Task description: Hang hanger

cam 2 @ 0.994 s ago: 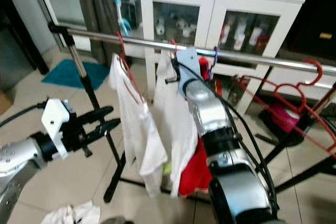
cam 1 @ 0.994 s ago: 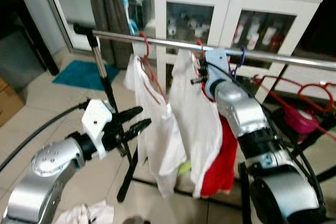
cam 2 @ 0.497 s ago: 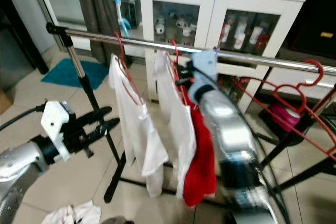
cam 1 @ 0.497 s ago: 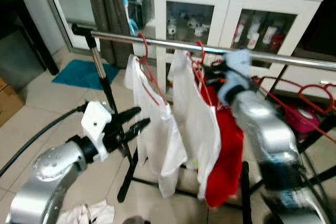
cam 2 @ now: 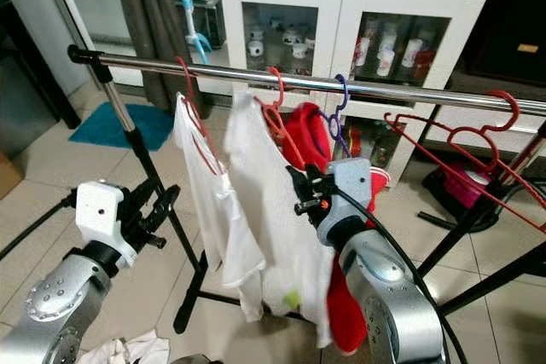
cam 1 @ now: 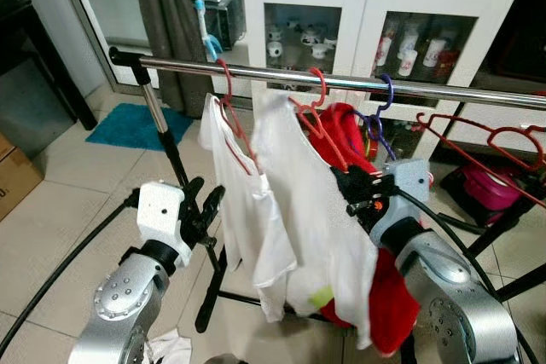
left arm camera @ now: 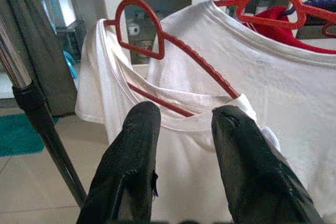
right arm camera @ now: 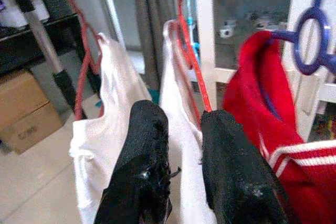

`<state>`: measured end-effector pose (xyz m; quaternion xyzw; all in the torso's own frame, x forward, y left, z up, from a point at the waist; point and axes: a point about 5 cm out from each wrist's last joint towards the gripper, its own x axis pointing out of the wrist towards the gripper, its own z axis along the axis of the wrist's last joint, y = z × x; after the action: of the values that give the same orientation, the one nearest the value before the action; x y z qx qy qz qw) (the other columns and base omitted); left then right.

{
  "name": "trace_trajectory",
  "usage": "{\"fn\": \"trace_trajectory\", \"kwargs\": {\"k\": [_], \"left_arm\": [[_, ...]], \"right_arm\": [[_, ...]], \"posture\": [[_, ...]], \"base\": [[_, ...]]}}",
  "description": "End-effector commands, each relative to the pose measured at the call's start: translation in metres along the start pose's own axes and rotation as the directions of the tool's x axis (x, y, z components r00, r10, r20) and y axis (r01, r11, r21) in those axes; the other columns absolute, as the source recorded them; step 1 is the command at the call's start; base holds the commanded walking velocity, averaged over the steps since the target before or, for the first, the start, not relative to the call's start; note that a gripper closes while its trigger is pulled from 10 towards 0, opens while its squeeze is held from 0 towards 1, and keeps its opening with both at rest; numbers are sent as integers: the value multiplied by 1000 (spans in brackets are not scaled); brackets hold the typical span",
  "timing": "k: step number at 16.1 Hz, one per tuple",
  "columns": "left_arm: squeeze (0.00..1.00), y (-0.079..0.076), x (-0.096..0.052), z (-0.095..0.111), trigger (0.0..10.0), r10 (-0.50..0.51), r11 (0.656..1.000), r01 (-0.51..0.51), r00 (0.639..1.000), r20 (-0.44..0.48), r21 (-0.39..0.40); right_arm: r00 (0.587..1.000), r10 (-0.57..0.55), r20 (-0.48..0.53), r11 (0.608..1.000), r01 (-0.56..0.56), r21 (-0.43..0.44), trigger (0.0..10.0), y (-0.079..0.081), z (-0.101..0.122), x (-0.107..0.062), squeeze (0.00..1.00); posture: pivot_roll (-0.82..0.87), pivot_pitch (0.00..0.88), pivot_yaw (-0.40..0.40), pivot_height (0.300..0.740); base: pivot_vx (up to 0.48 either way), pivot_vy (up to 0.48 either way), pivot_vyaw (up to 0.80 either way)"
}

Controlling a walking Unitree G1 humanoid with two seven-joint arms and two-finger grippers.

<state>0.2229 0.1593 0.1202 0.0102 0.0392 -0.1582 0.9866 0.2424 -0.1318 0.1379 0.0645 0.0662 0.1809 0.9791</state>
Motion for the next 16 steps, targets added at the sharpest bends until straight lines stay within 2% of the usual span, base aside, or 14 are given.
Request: {"fn": "trace_trajectory", "kwargs": {"k": [1, 2, 3, 6, 16], "left_arm": [[0, 1, 0, -1, 10000, 8, 1000, -8, 1000, -2, 10], [0, 1, -5, -11, 10000, 35, 999, -34, 999, -18, 23], [0, 2, -9, -15, 10000, 46, 999, -46, 999, -26, 22], [0, 3, -8, -15, 10000, 32, 999, -30, 999, -35, 42], [0, 4, -13, -18, 10000, 35, 998, -30, 997, -68, 64]], "right_arm": [[1000, -5, 10, 1000, 5, 6, 10000, 0, 1, -1, 0], [996, -93, 13, 995, 92, 42, 10000, -10, -9, -9, 0], [990, -136, 25, 989, 134, 61, 10000, -16, -15, -15, 0], [996, -94, 0, 995, 94, 24, 10000, -12, -20, -14, 0], [997, -73, -17, 997, 74, 22, 10000, -8, -23, -9, 0]], "posture": [[-37, 0, 78, 740], [-33, 0, 65, 740], [-31, 0, 62, 740], [-30, 0, 59, 740], [-12, 0, 40, 740]], "base": [[0, 0, 0], [0, 0, 0], [0, 0, 0], [0, 0, 0], [0, 0, 0]]}}
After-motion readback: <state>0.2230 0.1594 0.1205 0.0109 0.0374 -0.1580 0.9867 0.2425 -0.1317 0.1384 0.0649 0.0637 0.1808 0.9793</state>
